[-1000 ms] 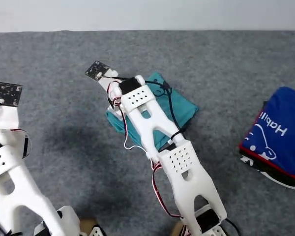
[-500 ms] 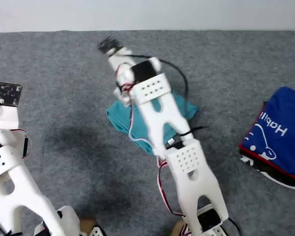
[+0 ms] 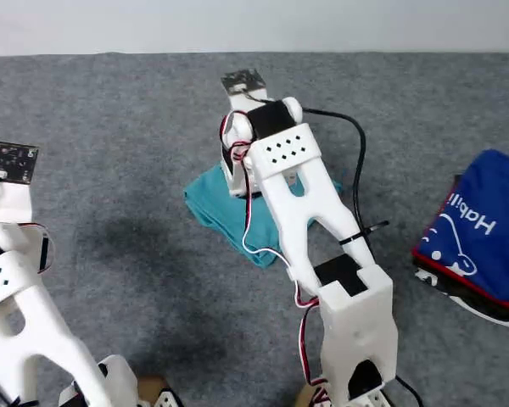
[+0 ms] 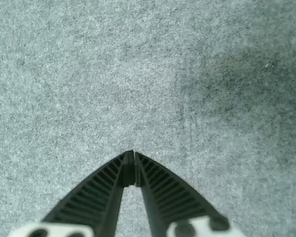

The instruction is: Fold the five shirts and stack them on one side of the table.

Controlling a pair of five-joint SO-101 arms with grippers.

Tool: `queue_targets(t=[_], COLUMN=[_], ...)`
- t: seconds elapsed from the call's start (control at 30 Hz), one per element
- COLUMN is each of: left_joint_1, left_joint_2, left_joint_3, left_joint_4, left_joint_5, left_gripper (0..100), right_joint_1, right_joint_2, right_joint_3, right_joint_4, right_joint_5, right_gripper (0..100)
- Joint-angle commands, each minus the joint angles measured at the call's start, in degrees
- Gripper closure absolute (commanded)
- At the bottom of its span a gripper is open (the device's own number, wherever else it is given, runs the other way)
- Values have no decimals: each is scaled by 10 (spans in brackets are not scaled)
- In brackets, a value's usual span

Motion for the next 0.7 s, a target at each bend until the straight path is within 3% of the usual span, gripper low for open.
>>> queue_targets(t=[0.0,0.1,0.27,0.33,0.67], left_joint_1=[4,4,4,4,4], left_joint_2=[-15,-11,-11,-11,-11], left_joint_3=[-8,-16,-14,-15,-7], left_joint_4=[-13,-13,-30,-33,-32], left_joint_5=[1,1,0,0,0], left_gripper=[994,994,994,994,994], right_joint_1=[-3,-7,-32,-26,29], right_joint_2=[-22,-10,22,40,132], right_joint_3=[2,2,2,2,2], right_joint_4=[-1,-16,-47,-65,-188], right_joint_5=[-137,-244,-358,-402,-471], right_gripper=[983,924,596,511,494])
